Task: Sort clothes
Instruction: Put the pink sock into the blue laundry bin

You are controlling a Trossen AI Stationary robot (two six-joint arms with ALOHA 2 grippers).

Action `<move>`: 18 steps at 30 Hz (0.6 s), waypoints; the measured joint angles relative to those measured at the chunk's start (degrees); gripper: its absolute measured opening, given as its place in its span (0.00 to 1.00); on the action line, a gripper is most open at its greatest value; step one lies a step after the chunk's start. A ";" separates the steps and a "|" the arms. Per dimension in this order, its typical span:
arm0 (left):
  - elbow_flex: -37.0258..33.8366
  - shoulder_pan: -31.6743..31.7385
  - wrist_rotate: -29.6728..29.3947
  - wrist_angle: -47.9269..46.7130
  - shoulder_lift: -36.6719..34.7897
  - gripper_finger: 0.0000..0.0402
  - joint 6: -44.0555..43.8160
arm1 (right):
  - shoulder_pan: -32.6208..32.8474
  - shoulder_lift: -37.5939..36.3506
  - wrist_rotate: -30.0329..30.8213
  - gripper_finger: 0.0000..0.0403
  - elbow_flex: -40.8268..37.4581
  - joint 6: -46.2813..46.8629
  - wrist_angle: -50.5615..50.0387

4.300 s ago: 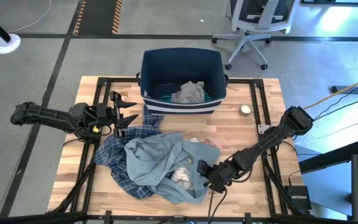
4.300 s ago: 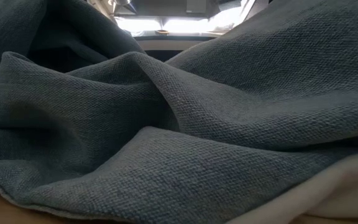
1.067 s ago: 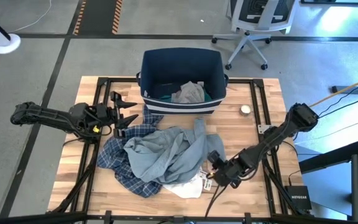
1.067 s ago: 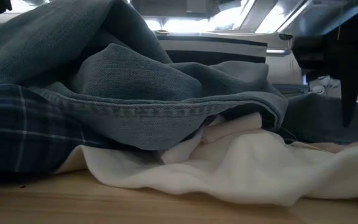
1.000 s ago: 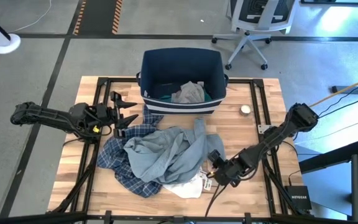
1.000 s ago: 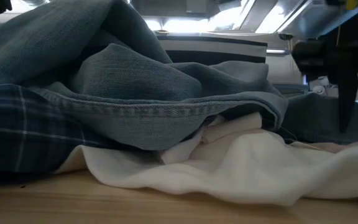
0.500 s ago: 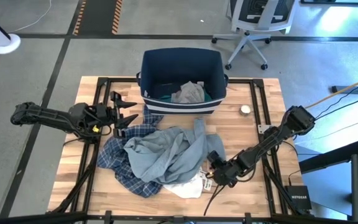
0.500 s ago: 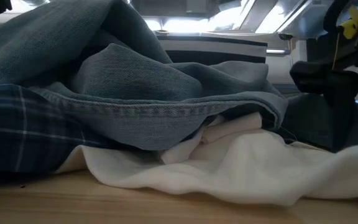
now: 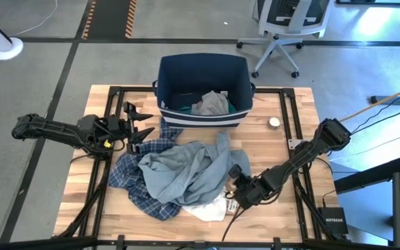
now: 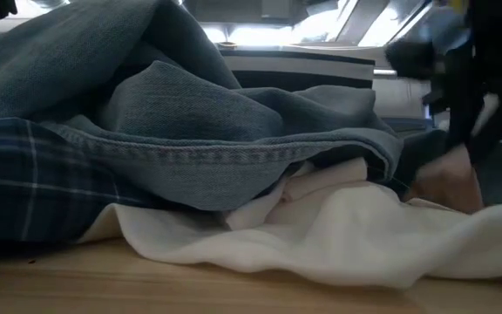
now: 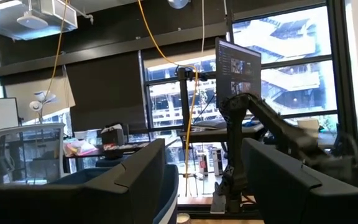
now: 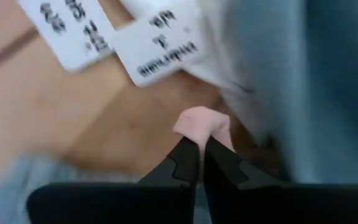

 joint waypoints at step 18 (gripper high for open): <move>0.02 -0.02 0.02 0.01 0.02 0.52 -0.09 | -0.79 -12.95 17.30 0.03 26.96 -14.02 -19.30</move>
